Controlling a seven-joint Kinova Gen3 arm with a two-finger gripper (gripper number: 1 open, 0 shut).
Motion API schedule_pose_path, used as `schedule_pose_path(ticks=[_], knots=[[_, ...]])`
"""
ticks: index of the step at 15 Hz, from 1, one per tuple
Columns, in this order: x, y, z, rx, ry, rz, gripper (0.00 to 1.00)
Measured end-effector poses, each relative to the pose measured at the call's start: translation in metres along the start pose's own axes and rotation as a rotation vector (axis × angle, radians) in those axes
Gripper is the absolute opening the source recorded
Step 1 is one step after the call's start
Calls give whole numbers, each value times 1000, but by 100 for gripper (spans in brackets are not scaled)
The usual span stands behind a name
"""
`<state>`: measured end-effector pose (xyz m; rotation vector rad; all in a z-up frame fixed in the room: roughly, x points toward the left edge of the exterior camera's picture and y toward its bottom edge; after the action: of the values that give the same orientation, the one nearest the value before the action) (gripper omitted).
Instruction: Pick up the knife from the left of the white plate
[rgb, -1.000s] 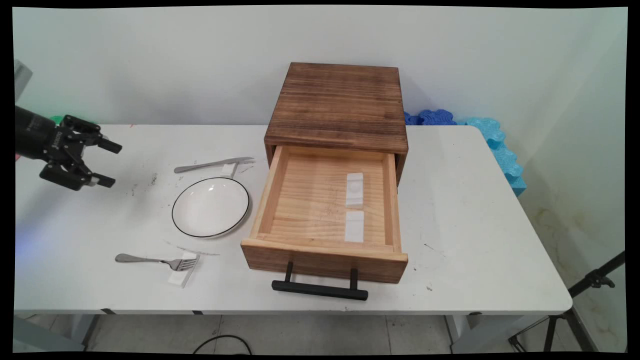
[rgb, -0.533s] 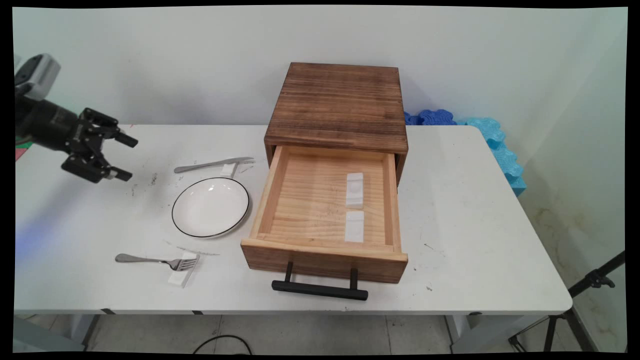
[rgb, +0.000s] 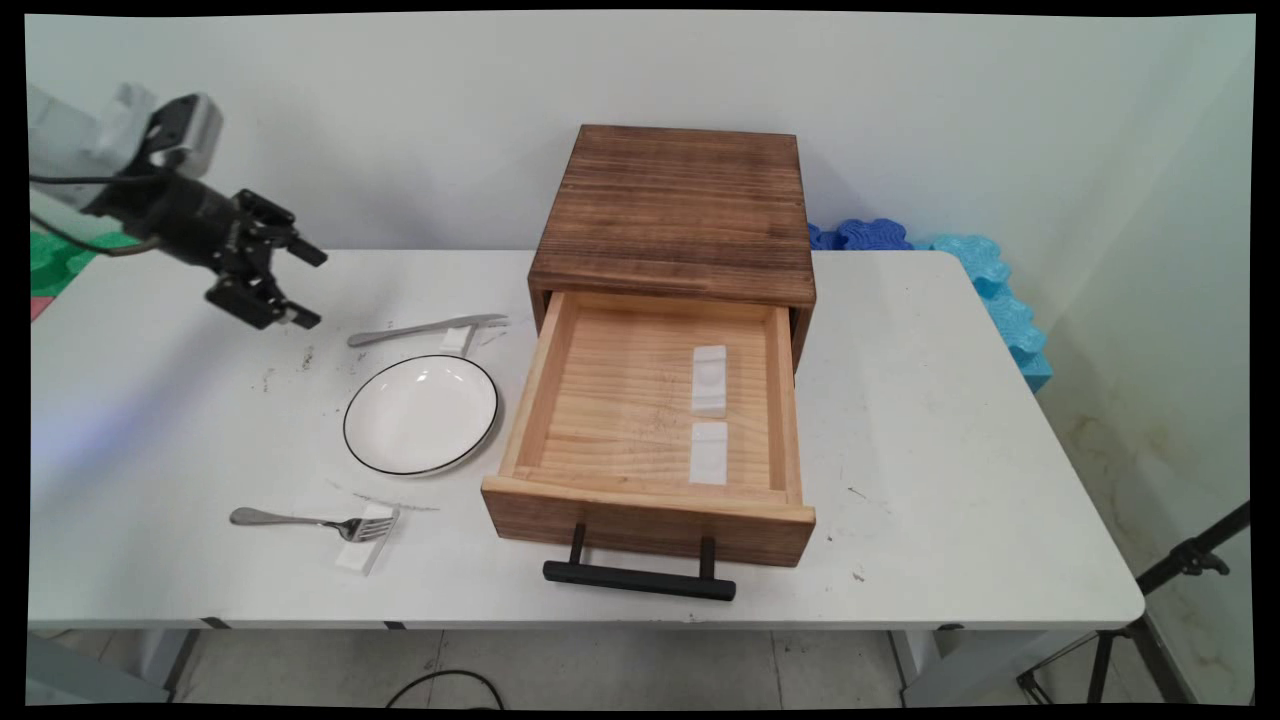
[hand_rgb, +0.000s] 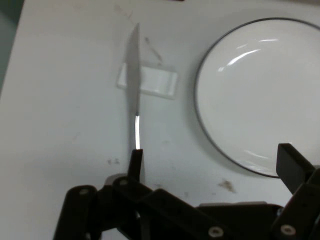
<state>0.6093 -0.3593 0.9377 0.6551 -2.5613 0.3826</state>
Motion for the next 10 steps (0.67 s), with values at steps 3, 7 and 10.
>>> schedule_pose_path(ticks=[3, 7, 10], knots=[[10, -22, 23, 6, -38, 27, 100], [19, -46, 54, 6, -86, 63, 100], [23, -58, 74, 1, -116, 86, 100]])
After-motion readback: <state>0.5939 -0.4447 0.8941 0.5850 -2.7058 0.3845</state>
